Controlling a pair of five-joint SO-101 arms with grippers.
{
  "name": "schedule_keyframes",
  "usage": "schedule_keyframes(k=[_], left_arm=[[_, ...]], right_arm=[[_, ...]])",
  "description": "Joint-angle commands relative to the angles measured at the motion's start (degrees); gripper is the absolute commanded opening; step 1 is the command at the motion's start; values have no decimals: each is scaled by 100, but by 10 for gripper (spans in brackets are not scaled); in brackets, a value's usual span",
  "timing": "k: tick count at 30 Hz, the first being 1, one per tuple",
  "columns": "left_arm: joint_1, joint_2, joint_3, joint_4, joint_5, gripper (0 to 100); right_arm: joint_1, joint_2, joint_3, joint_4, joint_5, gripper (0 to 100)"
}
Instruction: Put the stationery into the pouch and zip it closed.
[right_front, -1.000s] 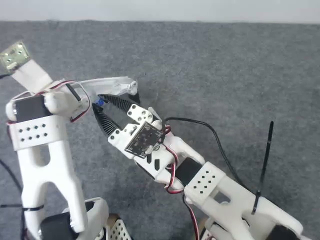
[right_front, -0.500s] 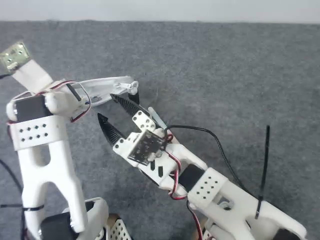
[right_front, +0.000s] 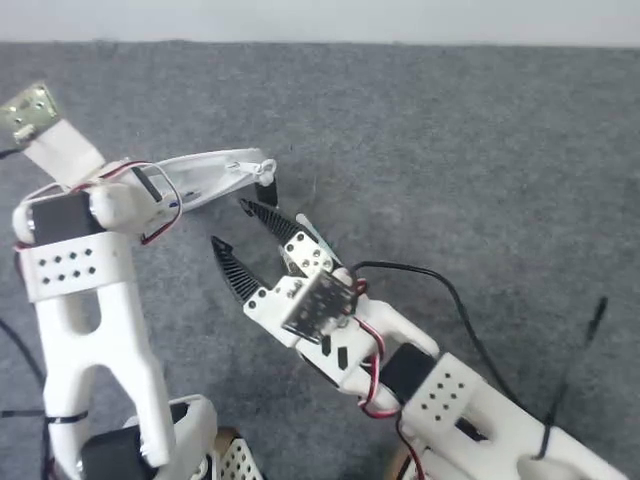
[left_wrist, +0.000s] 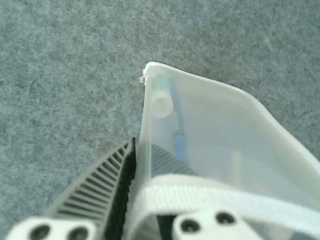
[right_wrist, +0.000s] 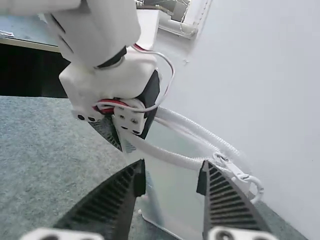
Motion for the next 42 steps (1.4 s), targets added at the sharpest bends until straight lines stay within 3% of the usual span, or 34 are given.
schedule_keyframes(k=[1,9,18,33,42], left_arm=[[-53,97,163,-158,18,12],[-53,97,154,-149,18,12],[-53,88,154,-149,18,12],[-53,105,154,-149,18,12],[-79,88,163,-149,18,12]], right_arm=[[13,-629,-26,444,-62,166],[13,-1429,-255,1991,-70,166],[13,-1455,-1231,4013,-659,166],[470,-1420,-1301,4734,-659,165],[1051,92,-1600,4743,-985,165]])
